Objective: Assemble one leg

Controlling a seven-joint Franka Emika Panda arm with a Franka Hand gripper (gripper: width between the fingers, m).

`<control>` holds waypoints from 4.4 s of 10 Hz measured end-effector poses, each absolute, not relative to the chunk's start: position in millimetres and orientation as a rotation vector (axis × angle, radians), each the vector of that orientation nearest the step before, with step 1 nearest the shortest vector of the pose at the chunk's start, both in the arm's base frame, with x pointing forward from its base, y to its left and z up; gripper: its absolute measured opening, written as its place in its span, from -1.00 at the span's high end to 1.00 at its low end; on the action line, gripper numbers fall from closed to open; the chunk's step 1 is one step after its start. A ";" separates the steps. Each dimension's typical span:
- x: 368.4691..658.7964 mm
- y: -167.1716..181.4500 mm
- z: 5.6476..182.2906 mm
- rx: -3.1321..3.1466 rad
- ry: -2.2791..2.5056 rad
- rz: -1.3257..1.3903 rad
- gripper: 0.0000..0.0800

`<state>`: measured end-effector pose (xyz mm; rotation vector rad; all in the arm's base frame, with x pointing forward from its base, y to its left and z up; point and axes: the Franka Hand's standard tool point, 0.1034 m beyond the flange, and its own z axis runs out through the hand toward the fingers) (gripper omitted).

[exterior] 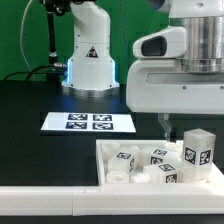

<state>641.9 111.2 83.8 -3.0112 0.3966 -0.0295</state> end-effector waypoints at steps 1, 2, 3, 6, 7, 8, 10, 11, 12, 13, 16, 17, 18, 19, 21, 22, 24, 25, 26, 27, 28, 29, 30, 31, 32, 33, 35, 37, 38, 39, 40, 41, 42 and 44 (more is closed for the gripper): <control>642.0 110.9 83.8 -3.024 0.300 -0.035 -0.62; 642.1 109.8 83.9 -3.051 0.098 -0.046 -0.62; 643.6 107.5 84.7 -3.071 -0.190 -0.065 -0.62; 649.6 101.1 88.2 -3.031 -0.580 -0.095 -0.62; 649.6 101.1 88.2 -3.037 -0.549 -0.094 -0.26; 649.6 101.3 88.2 -3.039 -0.528 -0.093 -0.26; 649.5 102.4 88.2 -3.063 -0.300 -0.087 0.29; 649.5 102.2 88.2 -3.066 -0.262 -0.086 0.29; 649.6 102.8 88.3 -3.071 -0.164 -0.083 0.29; 649.7 106.6 88.3 -3.070 0.122 -0.083 0.29; 648.6 102.8 88.3 -2.959 0.768 -0.037 0.29; 647.3 103.7 88.0 -2.907 0.951 -0.021 0.29; 646.8 104.8 87.9 -2.804 1.189 -0.004 0.29; 645.1 104.9 86.8 -2.713 1.372 0.007 0.29; 642.8 108.7 86.7 -2.601 1.599 0.031 0.29; 642.7 108.8 86.6 -2.591 1.618 0.028 0.29; 642.5 108.6 86.1 -2.613 1.583 0.029 0.10; 641.5 106.5 84.9 -2.759 1.334 0.041 0.10; 644.0 106.6 82.6 -2.880 1.045 0.026 -0.38; 643.1 110.8 79.3 -2.937 0.869 0.024 -0.38; 641.8 115.1 78.8 -2.970 0.763 0.020 -0.57; 642.3 112.1 78.8 -2.997 0.651 0.015 -0.62; 642.4 111.2 78.4 -3.011 0.584 0.013 -0.62; 642.5 110.6 78.4 -3.054 0.361 0.004 -0.62; 643.6 110.7 79.0 -3.094 0.017 -0.013 -0.62; 644.2 111.4 78.9 -3.095 -0.159 -0.024 -0.62; 644.2 111.3 78.9 -3.096 -0.136 -0.023 -0.35; 644.2 111.5 78.9 -3.096 -0.061 -0.021 0.29; 644.2 111.3 78.9 -3.096 0.044 -0.019 0.29; 644.3 111.0 78.9 -3.091 0.157 -0.016 0.29; 644.3 111.0 78.9 -3.086 0.223 -0.015 0.29; 644.3 110.3 78.6 -3.050 0.511 -0.010 0.29; 644.2 109.8 78.9 -2.994 0.776 -0.003 0.29; 645.2 109.4 79.7 -2.824 1.264 0.019 0.29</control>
Offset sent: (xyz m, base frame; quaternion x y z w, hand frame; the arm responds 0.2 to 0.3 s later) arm 0.0150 -0.0115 0.0096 -0.0158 0.0287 -0.3822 0.9235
